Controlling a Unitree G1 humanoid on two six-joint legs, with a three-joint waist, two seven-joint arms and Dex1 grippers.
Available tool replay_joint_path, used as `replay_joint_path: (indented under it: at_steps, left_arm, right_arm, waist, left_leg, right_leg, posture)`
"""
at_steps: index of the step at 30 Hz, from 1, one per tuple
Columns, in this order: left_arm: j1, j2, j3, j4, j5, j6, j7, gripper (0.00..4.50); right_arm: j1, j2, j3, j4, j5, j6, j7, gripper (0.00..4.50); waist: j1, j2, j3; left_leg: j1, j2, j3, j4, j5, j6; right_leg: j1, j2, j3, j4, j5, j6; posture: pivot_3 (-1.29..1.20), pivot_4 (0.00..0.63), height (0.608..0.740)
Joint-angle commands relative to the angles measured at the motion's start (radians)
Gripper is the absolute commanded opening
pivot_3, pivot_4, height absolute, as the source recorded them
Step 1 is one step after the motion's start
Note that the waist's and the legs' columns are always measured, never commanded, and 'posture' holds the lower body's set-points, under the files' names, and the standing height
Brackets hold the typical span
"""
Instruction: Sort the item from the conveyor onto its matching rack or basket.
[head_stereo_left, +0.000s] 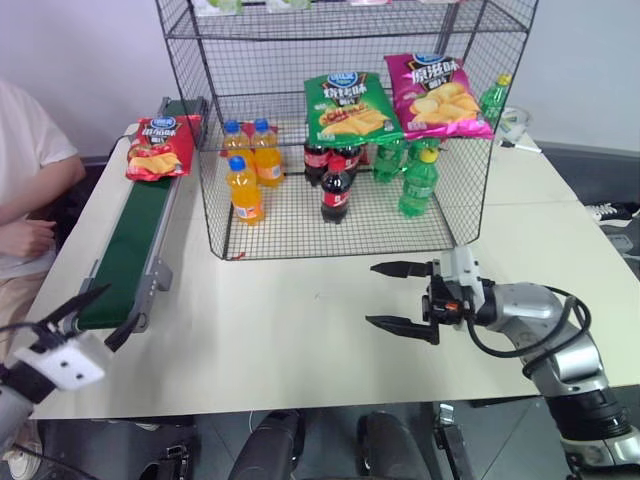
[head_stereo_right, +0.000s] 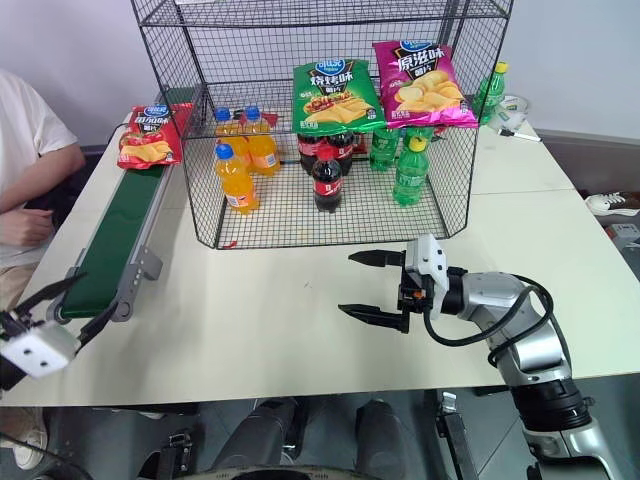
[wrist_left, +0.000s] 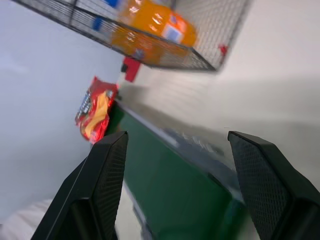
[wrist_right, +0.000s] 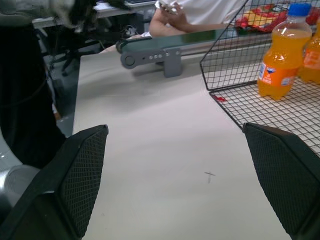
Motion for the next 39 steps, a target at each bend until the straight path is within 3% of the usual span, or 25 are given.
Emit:
replay_joint_path:
  at_steps: [1,5,12,30,39]
  left_arm:
    - [0.034,0.0,0.089,0.02,0.108,-0.073,0.136,3.33]
    - [0.079,-0.013,0.143,0.053,0.269,-0.09,0.316,3.33]
    - [0.143,-0.007,0.116,0.11,0.429,-0.044,0.556,3.33]
    - [0.12,0.05,-0.042,0.12,0.469,0.077,0.727,3.33]
    - [0.124,0.022,-0.088,0.088,0.469,0.142,0.758,3.33]
  right_arm:
    - [-0.008,0.004,-0.009,-0.007,0.002,-0.013,0.009,4.5]
    - [-0.015,0.006,-0.01,0.006,-0.002,-0.019,0.016,4.5]
    - [-0.021,0.017,0.0,0.006,-0.007,-0.022,0.018,4.5]
    - [-0.021,0.041,0.011,0.001,-0.017,-0.032,0.008,4.5]
    - [-0.045,0.054,0.008,0.026,-0.036,-0.054,0.01,4.5]
  waist:
    - [0.003,0.0,0.0]
    - [0.011,0.0,0.0]
    - [0.018,-0.001,0.0]
    - [0.018,-0.002,-0.001]
    - [0.018,-0.002,-0.001]
  left_leg:
    - [0.0,0.0,0.0,0.0,0.0,0.0]
    - [0.0,0.0,0.0,-0.001,0.0,0.0]
    - [0.0,0.0,0.0,-0.001,0.0,0.0]
    - [0.001,0.0,0.001,-0.001,0.0,0.0]
    - [0.001,0.0,0.001,-0.001,0.0,0.0]
  right_leg:
    - [0.0,0.0,0.0,0.0,0.0,0.0]
    - [0.0,0.0,0.0,0.0,0.0,0.0]
    - [-0.001,0.0,0.0,0.001,0.0,0.001]
    - [-0.002,0.001,-0.002,0.003,0.002,0.004]
    - [-0.002,0.001,-0.001,0.004,0.002,0.004]
  posture:
    - [0.0,0.15,0.74]
    - [0.0,0.15,0.74]
    - [0.0,0.15,0.74]
    - [0.0,0.15,0.74]
    - [0.0,0.15,0.74]
